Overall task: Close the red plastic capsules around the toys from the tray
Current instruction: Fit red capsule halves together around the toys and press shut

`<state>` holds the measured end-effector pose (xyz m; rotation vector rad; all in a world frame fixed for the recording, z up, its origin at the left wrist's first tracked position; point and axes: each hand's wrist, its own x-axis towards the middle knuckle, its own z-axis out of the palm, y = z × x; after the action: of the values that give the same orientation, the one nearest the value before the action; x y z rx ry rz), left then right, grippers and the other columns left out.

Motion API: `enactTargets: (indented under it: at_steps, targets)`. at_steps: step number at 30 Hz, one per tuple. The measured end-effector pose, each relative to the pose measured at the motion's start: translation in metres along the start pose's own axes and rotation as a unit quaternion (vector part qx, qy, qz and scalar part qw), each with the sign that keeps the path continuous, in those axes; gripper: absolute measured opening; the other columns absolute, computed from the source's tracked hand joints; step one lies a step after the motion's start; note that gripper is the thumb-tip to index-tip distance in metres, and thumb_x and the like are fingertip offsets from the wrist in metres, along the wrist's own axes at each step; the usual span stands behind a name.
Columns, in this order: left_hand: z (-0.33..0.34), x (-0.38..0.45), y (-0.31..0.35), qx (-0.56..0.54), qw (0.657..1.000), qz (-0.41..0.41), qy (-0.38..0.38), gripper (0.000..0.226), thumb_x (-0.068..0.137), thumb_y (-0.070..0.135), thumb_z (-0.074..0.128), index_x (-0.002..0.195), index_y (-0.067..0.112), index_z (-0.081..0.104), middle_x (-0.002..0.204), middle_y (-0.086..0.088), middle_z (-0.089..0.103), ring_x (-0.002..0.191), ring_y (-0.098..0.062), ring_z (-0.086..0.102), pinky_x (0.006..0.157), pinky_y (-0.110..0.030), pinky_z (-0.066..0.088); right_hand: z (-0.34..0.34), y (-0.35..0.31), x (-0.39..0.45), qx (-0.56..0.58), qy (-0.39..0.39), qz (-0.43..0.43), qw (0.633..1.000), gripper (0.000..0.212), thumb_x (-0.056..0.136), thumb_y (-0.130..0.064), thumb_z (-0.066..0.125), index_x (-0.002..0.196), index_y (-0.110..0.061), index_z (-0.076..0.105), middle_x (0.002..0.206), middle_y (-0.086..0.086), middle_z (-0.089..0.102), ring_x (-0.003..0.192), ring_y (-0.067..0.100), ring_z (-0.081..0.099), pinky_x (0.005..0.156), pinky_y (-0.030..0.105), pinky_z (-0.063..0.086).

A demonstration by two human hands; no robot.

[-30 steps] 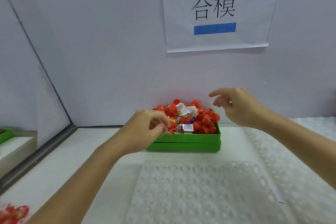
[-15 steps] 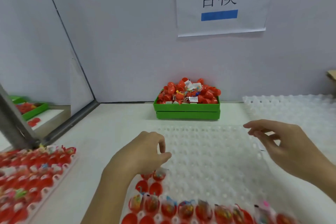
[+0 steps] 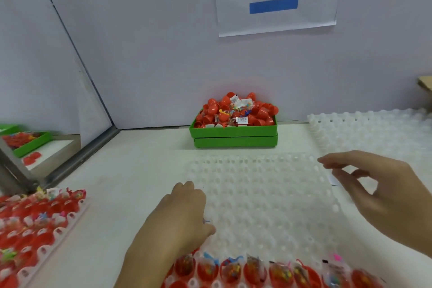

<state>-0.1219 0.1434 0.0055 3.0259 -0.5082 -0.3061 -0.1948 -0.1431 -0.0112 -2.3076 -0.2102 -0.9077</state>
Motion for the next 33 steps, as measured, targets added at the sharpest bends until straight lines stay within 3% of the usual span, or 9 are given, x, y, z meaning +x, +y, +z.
enactTargets:
  at_steps: [5,13,15,17,19,23,26,29,33]
  targets:
    - [-0.001,-0.004,0.002,0.064,0.996,0.024,0.05,0.024,0.097,0.034,0.048,0.078,0.023,0.04,0.099,0.007,0.038,0.093,-0.013,0.04,0.082,-0.026,0.04,0.0,0.002,-0.002,-0.002,-0.006,0.021,1.0,0.046,0.082,0.006,0.069,0.102,-0.036,0.069,0.093,-0.023,0.07,0.09,-0.003,0.066,0.074,0.009,0.051]
    - [-0.015,0.0,0.027,0.134,0.984,0.06,0.1,0.032,0.1,0.016,0.046,0.072,0.02,0.032,0.08,0.003,0.037,0.062,-0.014,0.039,0.058,-0.029,0.034,0.007,-0.003,-0.005,0.021,-0.027,0.037,0.999,0.041,0.084,0.004,0.069,0.103,-0.032,0.072,0.092,-0.022,0.071,0.09,-0.001,0.066,0.075,0.016,0.052]
    - [-0.023,0.004,0.038,0.108,0.984,0.091,0.107,0.027,0.101,0.019,0.047,0.075,0.019,0.038,0.086,0.0,0.042,0.068,-0.018,0.049,0.061,-0.033,0.044,0.009,-0.004,-0.006,0.033,-0.036,0.045,0.998,0.038,0.085,0.002,0.069,0.102,-0.032,0.073,0.09,-0.023,0.072,0.09,0.0,0.067,0.075,0.014,0.051]
    - [-0.031,0.01,0.053,0.054,0.984,0.141,0.092,0.015,0.101,0.023,0.05,0.088,0.016,0.052,0.095,-0.001,0.048,0.079,-0.021,0.057,0.074,-0.038,0.054,0.011,-0.007,-0.007,0.048,-0.048,0.056,0.996,0.033,0.087,-0.003,0.068,0.101,-0.033,0.074,0.091,-0.025,0.072,0.089,0.0,0.067,0.075,0.012,0.05]
    - [-0.035,0.016,0.07,-0.009,0.974,0.207,0.089,0.011,0.099,0.028,0.054,0.102,0.018,0.06,0.102,0.004,0.048,0.087,-0.017,0.058,0.082,-0.039,0.054,0.012,-0.009,-0.007,0.082,-0.078,0.09,0.989,0.029,0.089,-0.009,0.067,0.101,-0.035,0.073,0.094,-0.028,0.071,0.09,-0.001,0.068,0.078,0.013,0.051]
    - [-0.037,0.029,0.099,-0.117,0.938,0.303,0.121,0.038,0.094,0.026,0.063,0.128,0.032,0.046,0.103,0.01,0.051,0.086,-0.002,0.056,0.083,-0.033,0.055,0.011,-0.008,-0.004,0.244,-0.157,0.208,0.934,0.023,0.095,-0.016,0.061,0.114,-0.025,0.07,0.104,-0.013,0.075,0.1,0.006,0.07,0.087,0.022,0.056]
    - [-0.036,0.036,0.112,-0.139,0.921,0.335,0.144,0.059,0.09,0.027,0.068,0.135,0.038,0.031,0.104,0.012,0.046,0.084,0.006,0.055,0.081,-0.032,0.056,0.008,-0.008,-0.002,0.411,-0.153,0.268,0.858,0.029,0.091,-0.02,0.059,0.117,-0.011,0.069,0.106,0.006,0.076,0.101,0.023,0.072,0.082,0.023,0.057]
    - [-0.032,0.039,0.118,-0.138,0.906,0.358,0.177,0.07,0.09,0.028,0.069,0.139,0.042,0.021,0.109,0.009,0.047,0.087,-0.002,0.055,0.081,-0.033,0.055,0.007,-0.008,0.0,0.521,-0.13,0.305,0.787,0.027,0.084,-0.02,0.062,0.104,-0.007,0.075,0.103,0.02,0.074,0.096,0.033,0.073,0.076,0.024,0.057]
    - [-0.028,0.04,0.123,-0.148,0.897,0.374,0.182,0.075,0.089,0.022,0.068,0.148,0.033,0.023,0.114,0.001,0.052,0.097,-0.015,0.056,0.085,-0.037,0.053,0.006,-0.003,0.0,0.563,-0.126,0.333,0.746,0.027,0.087,-0.02,0.07,0.109,-0.005,0.072,0.097,0.015,0.072,0.087,0.025,0.071,0.072,0.023,0.055]
